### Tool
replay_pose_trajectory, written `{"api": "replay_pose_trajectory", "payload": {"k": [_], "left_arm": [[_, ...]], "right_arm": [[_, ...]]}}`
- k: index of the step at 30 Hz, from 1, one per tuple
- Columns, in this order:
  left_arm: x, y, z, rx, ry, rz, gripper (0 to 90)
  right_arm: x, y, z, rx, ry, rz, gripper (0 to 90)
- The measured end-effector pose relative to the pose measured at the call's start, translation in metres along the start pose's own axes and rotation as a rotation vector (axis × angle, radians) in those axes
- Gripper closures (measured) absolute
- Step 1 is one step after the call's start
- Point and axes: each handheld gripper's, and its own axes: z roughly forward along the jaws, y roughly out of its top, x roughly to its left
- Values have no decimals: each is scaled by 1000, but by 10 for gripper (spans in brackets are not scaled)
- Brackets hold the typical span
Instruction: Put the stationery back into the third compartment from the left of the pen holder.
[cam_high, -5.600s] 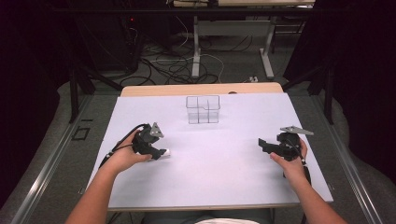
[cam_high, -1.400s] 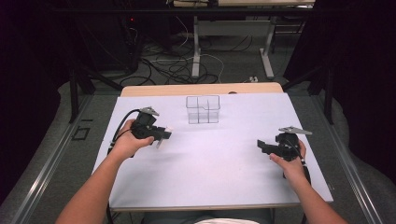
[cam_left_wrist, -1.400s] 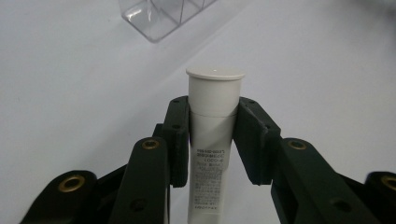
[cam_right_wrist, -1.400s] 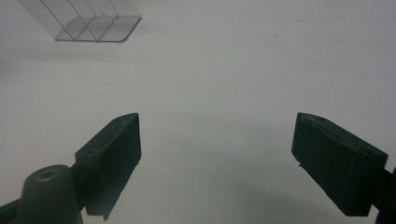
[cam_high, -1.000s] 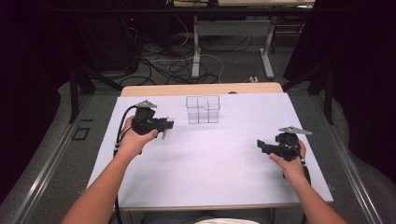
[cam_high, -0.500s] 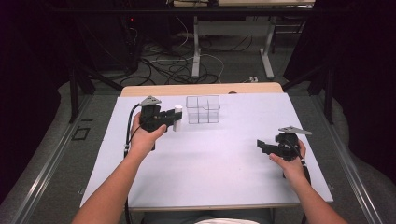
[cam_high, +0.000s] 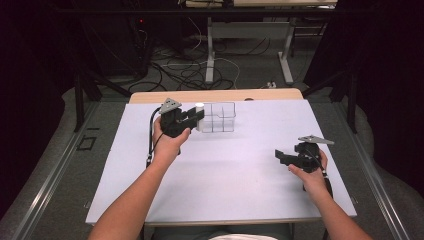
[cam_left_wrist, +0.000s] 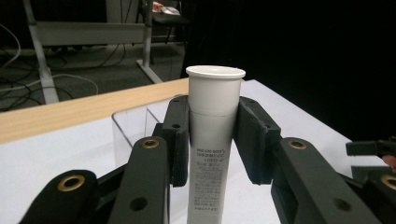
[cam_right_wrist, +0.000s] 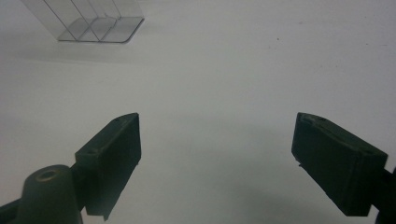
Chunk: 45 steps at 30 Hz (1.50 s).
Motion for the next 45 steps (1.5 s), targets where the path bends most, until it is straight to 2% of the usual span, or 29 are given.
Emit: {"api": "replay_pose_trajectory", "payload": {"k": [4,14,19,27,35,45], "left_arm": [[-4,6,7,-16,4,4,671],[-10,23,27,-18,21,17,671],[-12,29,37,-16,30,39,671],[-12,38,49,-25,43,33,670],[-10,39,62,-48,73,8,670],[-9,38,78,-81,86,14,669]], "right_arm": [[0,0,0,0,2,1,150],[0,0,-1,1,2,9,151],[-1,0,0,0,2,6,151],[-1,-1,0,3,2,11,151],[-2,-1,0,3,2,8,150],[-2,-1,0,2,2,1,151]]}}
